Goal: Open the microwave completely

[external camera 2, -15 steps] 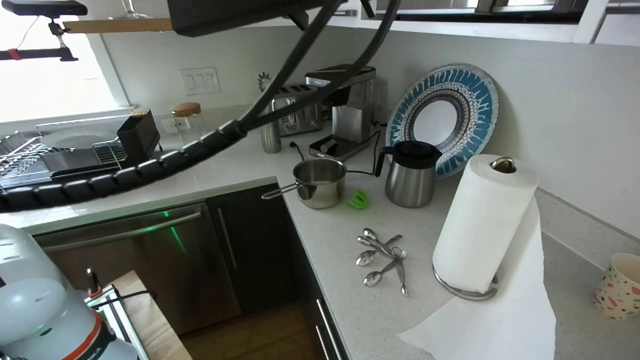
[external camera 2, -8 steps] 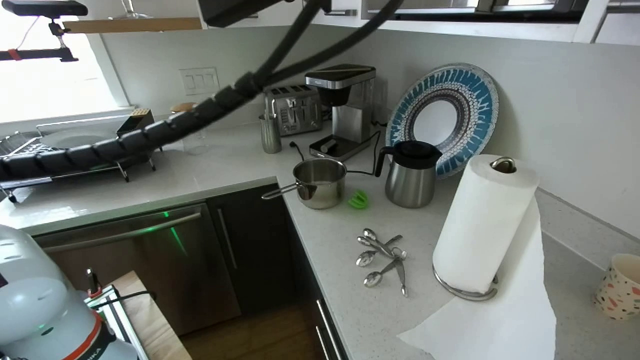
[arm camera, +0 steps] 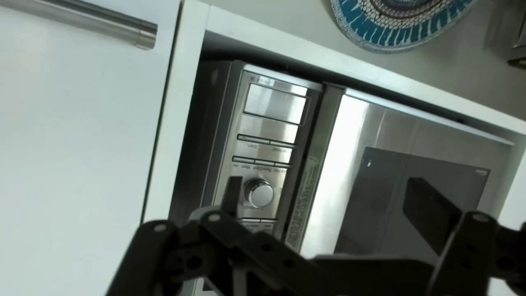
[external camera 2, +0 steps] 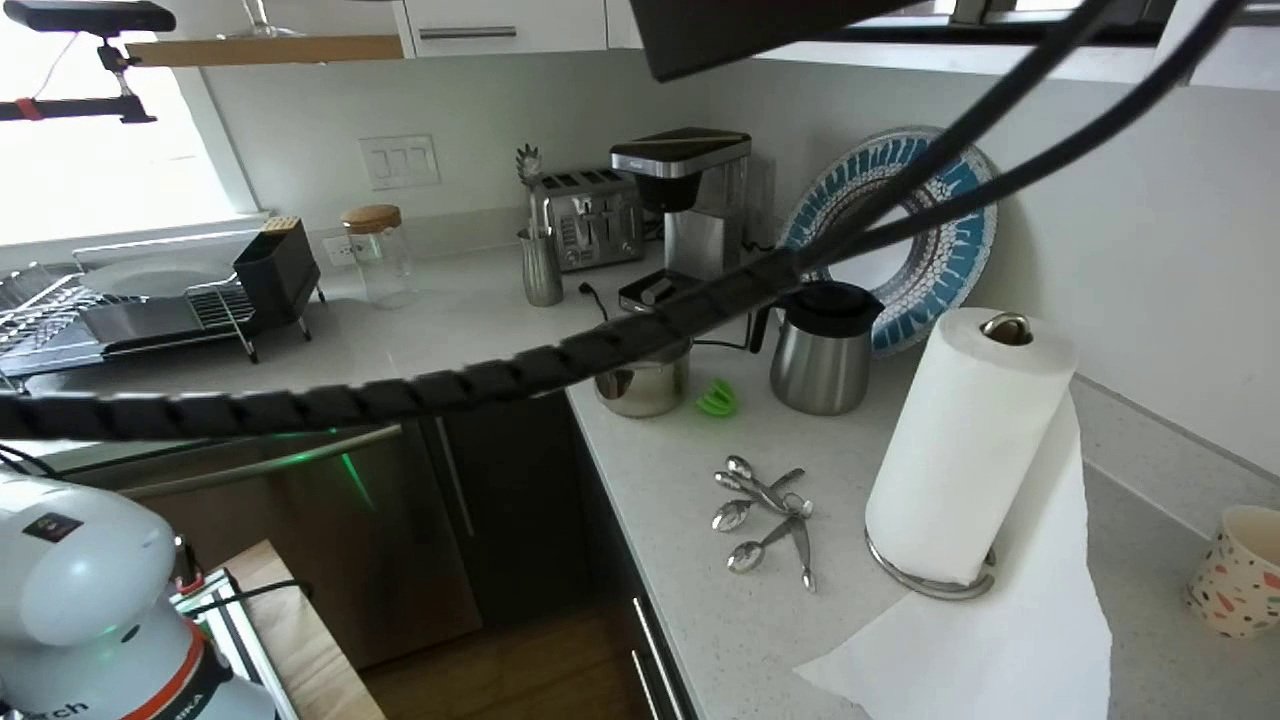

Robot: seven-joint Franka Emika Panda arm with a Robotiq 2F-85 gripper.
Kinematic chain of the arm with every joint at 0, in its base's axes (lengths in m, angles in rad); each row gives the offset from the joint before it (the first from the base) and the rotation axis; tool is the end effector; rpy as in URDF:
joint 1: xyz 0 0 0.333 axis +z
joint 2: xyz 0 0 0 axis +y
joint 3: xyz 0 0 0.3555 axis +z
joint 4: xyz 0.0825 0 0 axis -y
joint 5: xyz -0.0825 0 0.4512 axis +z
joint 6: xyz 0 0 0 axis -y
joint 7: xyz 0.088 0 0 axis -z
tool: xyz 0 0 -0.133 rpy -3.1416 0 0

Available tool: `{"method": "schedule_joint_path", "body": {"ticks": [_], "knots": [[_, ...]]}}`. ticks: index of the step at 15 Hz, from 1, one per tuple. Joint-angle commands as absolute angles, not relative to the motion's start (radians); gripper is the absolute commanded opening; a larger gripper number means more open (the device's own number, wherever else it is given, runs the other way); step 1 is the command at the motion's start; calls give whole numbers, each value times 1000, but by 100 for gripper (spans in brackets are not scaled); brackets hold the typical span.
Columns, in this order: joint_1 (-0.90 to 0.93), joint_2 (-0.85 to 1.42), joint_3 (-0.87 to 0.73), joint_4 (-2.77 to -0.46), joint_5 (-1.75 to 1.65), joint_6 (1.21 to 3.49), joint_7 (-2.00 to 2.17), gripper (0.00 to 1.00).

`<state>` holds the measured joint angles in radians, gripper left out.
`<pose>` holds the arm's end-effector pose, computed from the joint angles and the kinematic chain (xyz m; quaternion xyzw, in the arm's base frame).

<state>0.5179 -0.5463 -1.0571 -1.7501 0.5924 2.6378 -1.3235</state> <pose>0.4011 -0.4767 0.7974 0.7544 0.0641 0.6446 0.1063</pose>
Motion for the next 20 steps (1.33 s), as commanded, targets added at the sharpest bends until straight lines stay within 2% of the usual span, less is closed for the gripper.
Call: {"method": "schedule_joint_path", "body": {"ticks": [1, 3, 4, 7, 9, 14, 19, 20], "knots": [[664, -494, -1192, -1658, 673, 2641, -1247, 100], [697, -494, -1227, -1643, 653, 2576, -1219, 100], [661, -530, -1171, -1693, 612, 2646, -1233, 100], [689, -522, -1195, -1678, 610, 2625, -1215, 100], [596, -433, -1200, -1690, 550, 2544, -1097, 100], [478, -373, -1161, -1704, 412, 2395, -948, 100], [513, -387, -1180, -1647, 428, 2187, -940, 100], [529, -391, -1187, -1635, 445, 2207, -966, 100]]}}
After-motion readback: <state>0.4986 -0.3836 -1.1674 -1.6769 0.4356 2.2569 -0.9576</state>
